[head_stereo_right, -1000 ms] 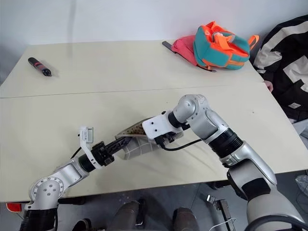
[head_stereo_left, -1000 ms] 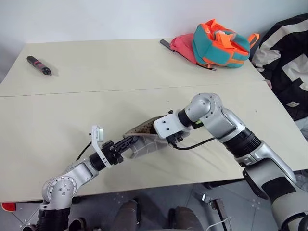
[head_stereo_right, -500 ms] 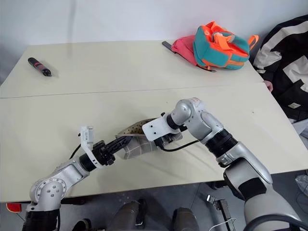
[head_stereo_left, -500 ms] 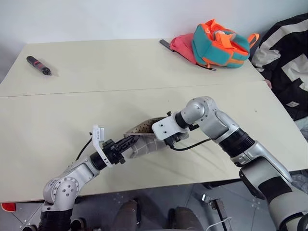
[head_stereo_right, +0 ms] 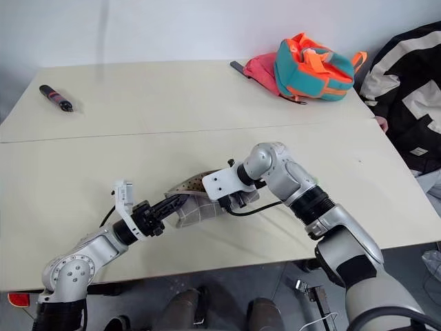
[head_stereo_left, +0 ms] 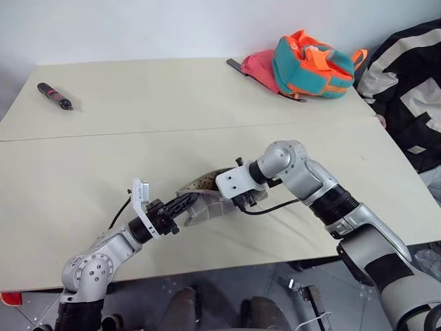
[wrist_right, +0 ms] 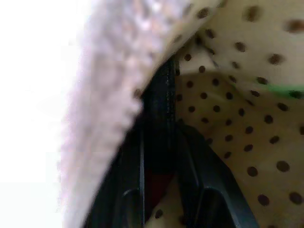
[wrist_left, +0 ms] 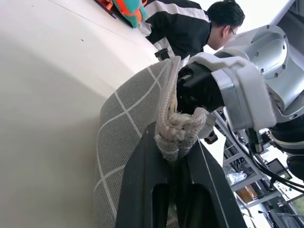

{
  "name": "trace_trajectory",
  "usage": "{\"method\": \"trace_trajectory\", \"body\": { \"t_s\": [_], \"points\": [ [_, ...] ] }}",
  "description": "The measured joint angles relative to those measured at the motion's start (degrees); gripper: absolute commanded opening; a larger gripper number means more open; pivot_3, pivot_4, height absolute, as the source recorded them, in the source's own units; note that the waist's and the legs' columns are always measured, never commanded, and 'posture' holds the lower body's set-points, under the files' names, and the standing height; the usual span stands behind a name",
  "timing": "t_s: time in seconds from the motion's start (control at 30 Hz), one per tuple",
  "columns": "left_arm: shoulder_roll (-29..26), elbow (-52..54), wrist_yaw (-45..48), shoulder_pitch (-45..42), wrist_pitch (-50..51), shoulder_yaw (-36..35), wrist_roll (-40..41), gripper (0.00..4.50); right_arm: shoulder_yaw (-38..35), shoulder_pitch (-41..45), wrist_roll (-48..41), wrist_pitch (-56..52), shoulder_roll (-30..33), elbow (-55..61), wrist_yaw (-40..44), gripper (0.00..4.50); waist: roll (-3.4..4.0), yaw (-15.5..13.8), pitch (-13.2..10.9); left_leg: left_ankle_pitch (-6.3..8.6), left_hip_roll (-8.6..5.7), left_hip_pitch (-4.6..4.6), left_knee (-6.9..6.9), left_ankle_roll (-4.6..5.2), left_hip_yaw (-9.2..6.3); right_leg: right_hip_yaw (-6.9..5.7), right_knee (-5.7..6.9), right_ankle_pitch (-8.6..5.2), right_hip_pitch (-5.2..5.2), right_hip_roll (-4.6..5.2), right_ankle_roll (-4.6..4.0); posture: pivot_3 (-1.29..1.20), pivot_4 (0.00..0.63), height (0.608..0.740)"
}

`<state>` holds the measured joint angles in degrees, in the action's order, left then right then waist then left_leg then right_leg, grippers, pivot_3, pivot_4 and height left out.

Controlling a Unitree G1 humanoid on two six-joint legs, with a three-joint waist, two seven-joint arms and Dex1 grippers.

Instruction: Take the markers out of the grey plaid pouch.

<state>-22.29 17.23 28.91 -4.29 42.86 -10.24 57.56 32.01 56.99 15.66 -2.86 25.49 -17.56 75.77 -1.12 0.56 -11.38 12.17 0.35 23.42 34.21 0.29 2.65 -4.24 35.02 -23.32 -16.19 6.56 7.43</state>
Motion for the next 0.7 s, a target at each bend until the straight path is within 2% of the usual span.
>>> {"method": "trace_trajectory", "body": {
  "t_s": [0.23,0.37,0.57,0.7],
  "points": [
    [-0.4,0.5,0.6,-1.8,-0.6,0.0,-0.1,0.00,-7.0,0.0,-6.8,-6.3,2.8,1.7,1.0,0.54,0.00,-0.4,0.0,-0.02,-0.01,0.24,-0.01,0.04,0.02,-0.02,-0.05,0.00,-0.20,0.00,0.00,0.00,0.150,0.740],
    [-1.0,0.4,0.8,-3.9,-0.7,0.0,-1.2,0.00,-8.6,-0.1,-9.9,-9.1,4.0,2.2,2.0,0.54,0.03,-0.3,0.0,-0.02,0.00,0.27,-0.02,0.04,0.05,-0.02,-0.04,0.00,-0.27,-0.03,0.00,0.00,0.150,0.740],
    [-3.2,0.1,3.1,-6.6,-4.6,0.0,-6.1,0.00,-13.5,-1.5,-16.7,-17.1,4.3,6.4,2.7,0.54,0.03,-0.2,0.0,-0.02,0.02,0.37,-0.02,0.06,0.10,-0.02,-0.03,0.00,-0.35,-0.08,0.00,0.00,0.150,0.740],
    [-5.3,-0.5,4.4,-6.8,-8.3,0.2,-10.8,0.00,-14.7,-0.3,-18.5,-18.5,4.5,5.9,2.7,0.54,0.03,-0.3,0.0,-0.02,0.01,0.41,-0.02,0.06,0.10,-0.02,-0.04,0.00,-0.40,-0.08,0.00,0.00,0.150,0.740]
  ]
}}
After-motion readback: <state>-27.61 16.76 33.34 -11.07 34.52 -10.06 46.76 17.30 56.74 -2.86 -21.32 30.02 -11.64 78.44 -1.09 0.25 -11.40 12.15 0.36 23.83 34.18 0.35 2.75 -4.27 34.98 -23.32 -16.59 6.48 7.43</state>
